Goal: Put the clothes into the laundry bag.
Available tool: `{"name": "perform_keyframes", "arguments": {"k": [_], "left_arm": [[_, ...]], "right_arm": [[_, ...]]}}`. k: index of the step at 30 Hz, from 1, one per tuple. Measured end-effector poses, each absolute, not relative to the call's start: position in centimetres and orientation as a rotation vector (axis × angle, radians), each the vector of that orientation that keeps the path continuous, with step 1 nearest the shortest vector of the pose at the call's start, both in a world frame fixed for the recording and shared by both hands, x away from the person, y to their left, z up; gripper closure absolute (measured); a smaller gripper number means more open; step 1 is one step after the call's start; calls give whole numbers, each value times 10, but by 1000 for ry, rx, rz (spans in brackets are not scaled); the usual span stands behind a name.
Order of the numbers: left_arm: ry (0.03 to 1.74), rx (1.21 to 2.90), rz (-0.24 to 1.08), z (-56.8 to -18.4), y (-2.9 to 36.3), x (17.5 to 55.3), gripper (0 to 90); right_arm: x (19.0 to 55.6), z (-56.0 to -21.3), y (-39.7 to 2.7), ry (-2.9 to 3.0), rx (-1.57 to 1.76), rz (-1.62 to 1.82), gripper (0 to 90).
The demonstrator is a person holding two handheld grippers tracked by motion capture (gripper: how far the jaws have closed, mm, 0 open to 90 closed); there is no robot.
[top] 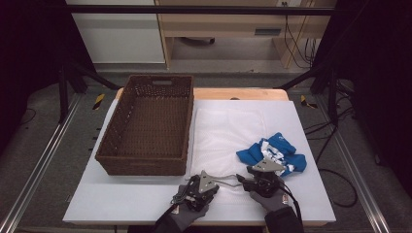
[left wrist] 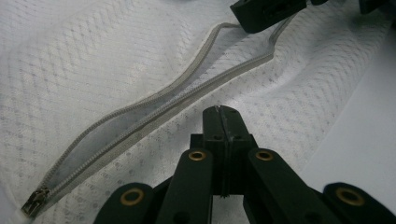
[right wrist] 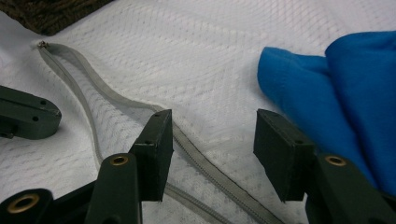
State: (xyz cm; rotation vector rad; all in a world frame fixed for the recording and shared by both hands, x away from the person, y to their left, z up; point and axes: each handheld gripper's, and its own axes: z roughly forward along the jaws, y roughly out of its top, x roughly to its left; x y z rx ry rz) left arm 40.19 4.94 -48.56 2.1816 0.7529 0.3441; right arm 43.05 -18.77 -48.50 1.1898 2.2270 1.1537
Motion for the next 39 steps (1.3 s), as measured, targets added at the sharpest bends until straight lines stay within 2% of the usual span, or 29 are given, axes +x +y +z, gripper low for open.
{"name": "perform_keyframes", "arguments": {"k": [6, 13, 14, 15, 20, 21, 22, 23, 24, 29, 36, 39], "left_arm": [[749, 2181, 352, -486, 49, 401, 899], [752, 2182, 345, -486, 49, 402, 899], [753, 2182, 343, -486, 49, 402, 899], [753, 2182, 341, -486, 49, 402, 899], [753, 2180, 341, -486, 49, 402, 899], [754, 2181, 341, -486, 49, 402, 898], [753, 2179, 341, -486, 49, 402, 898], [753, 2179, 341, -486, 49, 403, 899], [754, 2178, 342, -486, 49, 403, 899], [755, 2177, 336, -486, 50, 403, 899], [763, 2179, 323, -485, 50, 404, 891], [763, 2178, 321, -484, 49, 404, 849]], "right_arm": [[432, -490, -183, 2250, 1190, 1117, 487], [433, -489, -181, 2241, 1179, 1081, 620], [433, -488, -181, 2249, 1171, 1077, 619], [431, -487, -178, 2251, 1154, 1104, 572], [431, -490, -169, 2281, 1105, 1075, 517], [430, -490, -168, 2276, 1105, 1072, 559], [430, -490, -168, 2276, 1105, 1072, 559], [432, -490, -169, 2256, 1121, 1066, 651], [432, -490, -169, 2256, 1121, 1066, 651], [437, -488, -174, 2234, 1183, 1053, 881], [433, -472, -182, 2160, 1156, 1161, 892], [432, -467, -184, 2145, 1142, 1186, 892]]}}
